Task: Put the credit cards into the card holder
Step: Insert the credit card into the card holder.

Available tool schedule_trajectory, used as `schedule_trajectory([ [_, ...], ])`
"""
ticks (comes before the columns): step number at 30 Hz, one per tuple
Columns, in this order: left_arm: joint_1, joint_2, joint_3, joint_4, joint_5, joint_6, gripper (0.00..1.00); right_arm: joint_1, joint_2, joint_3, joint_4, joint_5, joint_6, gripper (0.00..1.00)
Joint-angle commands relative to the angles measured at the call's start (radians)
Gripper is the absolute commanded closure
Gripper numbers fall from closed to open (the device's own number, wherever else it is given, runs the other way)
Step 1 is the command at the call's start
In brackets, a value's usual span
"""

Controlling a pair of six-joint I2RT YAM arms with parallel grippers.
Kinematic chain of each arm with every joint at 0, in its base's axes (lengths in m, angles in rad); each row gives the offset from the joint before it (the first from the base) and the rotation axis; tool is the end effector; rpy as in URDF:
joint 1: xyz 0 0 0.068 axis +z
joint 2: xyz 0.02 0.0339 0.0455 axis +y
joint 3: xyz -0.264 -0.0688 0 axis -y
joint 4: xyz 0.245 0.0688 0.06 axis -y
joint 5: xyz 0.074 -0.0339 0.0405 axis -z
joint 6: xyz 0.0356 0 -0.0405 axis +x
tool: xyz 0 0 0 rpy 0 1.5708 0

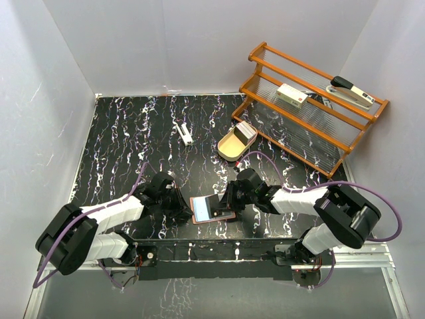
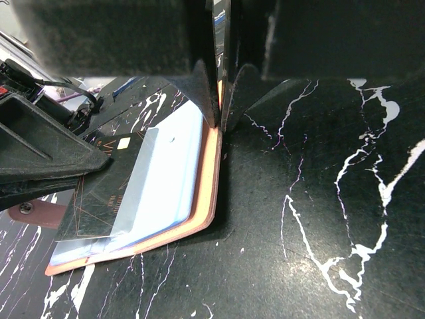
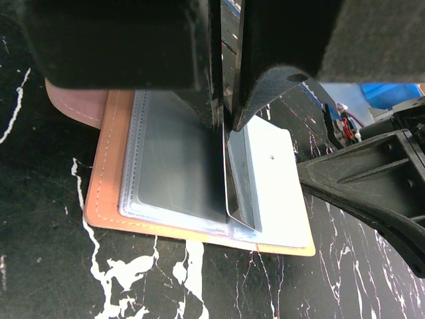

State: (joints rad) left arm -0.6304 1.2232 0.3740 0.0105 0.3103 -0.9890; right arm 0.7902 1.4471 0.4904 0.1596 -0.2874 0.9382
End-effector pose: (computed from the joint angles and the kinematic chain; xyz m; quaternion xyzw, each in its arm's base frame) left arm 0.1625 -0.1320 0.1372 -0.1101 0.9176 -0.3556 0.1394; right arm 0.1710 0.1870 0.1325 0.0139 0.9180 0.3701 0.1415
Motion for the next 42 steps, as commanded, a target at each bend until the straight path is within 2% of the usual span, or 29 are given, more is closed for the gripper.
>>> schedule_trajectory([
  [1,0.0,0.005,-0.003,0.017,0.021,-0.008,1.0,0.006,0.009,0.02,0.032,0.017,0.004,0.91],
  [6,0.0,0.007,-0.004,0.02,0.024,-0.008,1.0,0.007,0.015,0.023,0.033,0.013,0.004,0.89],
  [14,0.0,0.008,-0.008,0.017,0.019,-0.005,1.0,0.007,-0.042,0.08,-0.117,0.089,-0.05,0.68],
  [20,-0.001,0.017,-0.005,0.024,0.024,-0.005,1.0,0.007,-0.062,0.098,-0.16,0.103,-0.068,0.63],
  [23,0.0,0.015,-0.003,0.02,0.023,-0.002,1.0,0.007,-0.058,0.1,-0.169,0.107,-0.071,0.58],
  [42,0.001,0.024,-0.001,0.032,0.032,-0.005,1.0,0.016,-0.016,0.101,-0.109,0.063,-0.073,0.56],
])
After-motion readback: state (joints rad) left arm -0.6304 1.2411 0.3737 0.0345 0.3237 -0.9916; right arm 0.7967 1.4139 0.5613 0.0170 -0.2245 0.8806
